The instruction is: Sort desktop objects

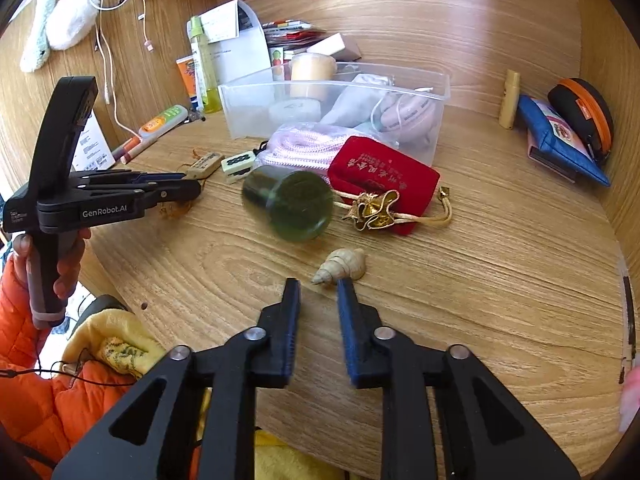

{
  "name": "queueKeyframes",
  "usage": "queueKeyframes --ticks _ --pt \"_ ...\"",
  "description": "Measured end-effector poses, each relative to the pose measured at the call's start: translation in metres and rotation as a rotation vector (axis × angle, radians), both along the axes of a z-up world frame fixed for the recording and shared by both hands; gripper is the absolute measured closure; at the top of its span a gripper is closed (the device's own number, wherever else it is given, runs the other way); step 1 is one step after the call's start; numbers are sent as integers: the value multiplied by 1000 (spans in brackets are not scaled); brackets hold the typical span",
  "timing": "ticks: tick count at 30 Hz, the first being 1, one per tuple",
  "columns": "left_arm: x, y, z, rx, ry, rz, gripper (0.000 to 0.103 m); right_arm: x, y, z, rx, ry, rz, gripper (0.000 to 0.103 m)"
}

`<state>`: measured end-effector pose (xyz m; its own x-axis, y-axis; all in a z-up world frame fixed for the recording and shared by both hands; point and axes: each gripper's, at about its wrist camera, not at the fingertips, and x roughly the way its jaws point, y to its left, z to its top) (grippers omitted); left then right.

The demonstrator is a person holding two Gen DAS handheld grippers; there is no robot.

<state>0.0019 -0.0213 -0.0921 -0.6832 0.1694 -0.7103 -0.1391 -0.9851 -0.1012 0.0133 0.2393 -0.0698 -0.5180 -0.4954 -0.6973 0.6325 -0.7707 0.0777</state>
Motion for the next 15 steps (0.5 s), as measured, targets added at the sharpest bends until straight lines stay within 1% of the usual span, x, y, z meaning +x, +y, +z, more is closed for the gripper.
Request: queueKeyframes --ticks 1,2,3,5,7,10,13,15 --pt "0 0 0 -1 1 1 75 0 0 1 -9 -13 4 58" --pt "1 -1 0 -4 3 2 75 0 0 2 -17 -9 1 44" --pt "2 -1 0 -10 6 9 75 1 1 5 -23 13 -9 43" --pt "5 -2 0 -11 11 10 75 4 2 12 -31 56 -20 43" --pt "8 -3 0 -10 17 9 75 3 0 19 -39 70 -15 43" --pt "13 -4 4 -12 36 10 75 -5 -10 22 -34 66 -19 43" --pt "16 -6 10 3 56 7 75 -13 -27 22 -45 40 4 43" --pt "19 -7 14 4 70 7 75 -15 -40 22 -35 39 16 43"
